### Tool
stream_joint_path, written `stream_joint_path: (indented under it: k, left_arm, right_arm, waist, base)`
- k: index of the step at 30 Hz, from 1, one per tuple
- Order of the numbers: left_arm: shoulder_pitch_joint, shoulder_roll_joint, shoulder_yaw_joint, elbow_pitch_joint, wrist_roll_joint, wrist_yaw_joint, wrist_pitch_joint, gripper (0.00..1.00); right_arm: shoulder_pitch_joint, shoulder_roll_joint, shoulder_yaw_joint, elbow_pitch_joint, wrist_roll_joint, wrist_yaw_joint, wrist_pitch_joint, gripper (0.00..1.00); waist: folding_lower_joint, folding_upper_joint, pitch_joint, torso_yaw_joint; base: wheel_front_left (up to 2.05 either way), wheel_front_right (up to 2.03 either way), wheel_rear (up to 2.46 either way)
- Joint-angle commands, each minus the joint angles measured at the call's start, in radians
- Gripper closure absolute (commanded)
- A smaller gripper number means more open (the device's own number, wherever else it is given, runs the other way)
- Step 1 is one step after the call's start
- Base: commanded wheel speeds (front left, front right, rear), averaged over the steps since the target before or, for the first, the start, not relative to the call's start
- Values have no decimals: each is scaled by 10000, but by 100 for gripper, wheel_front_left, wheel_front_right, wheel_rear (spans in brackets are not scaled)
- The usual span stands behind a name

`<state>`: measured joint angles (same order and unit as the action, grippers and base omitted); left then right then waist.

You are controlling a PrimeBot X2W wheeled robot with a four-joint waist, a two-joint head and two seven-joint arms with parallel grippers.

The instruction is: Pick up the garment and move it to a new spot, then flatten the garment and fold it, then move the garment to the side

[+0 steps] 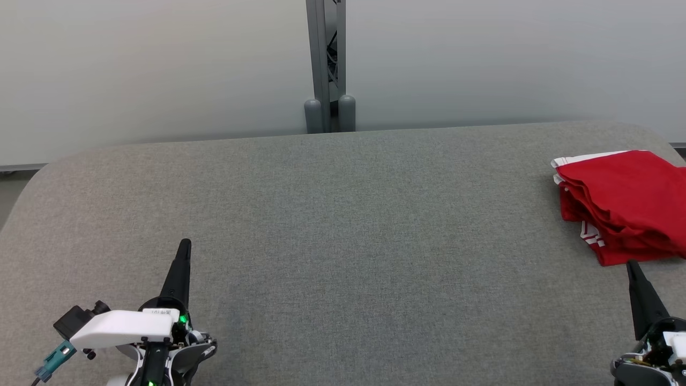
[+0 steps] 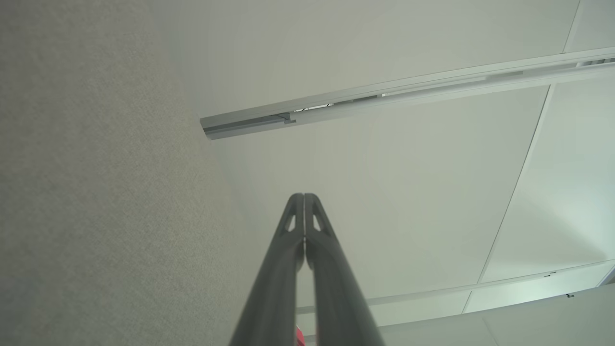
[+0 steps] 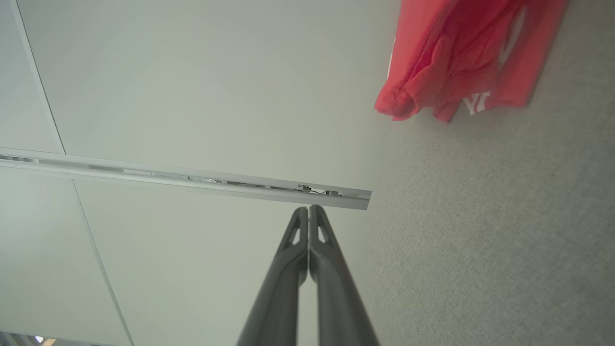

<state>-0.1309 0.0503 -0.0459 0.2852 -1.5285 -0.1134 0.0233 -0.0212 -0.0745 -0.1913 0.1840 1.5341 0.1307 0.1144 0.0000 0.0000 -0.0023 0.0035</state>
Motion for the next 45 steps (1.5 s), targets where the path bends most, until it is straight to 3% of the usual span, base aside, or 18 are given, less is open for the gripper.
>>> stream_joint_path:
  k: [1,15,45]
  left_arm:
    - [-255,43,58,21,-223,-83,56,100]
    - [-475,39,119,162,-1056,-209,265,100]
    - [-448,24,137,156,-1018,-209,268,100]
  right_arm:
    - [-124,-31,-107,-6,251,1,103,100]
    - [-234,8,-376,14,1065,0,406,100]
    - [-243,87,-483,25,936,0,514,100]
  waist:
    - [0,0,9,-5]
    - [0,0,73,-39]
    - [0,0,73,-39]
  base:
    - [0,0,0]
    - [0,0,0]
    - [0,0,0]
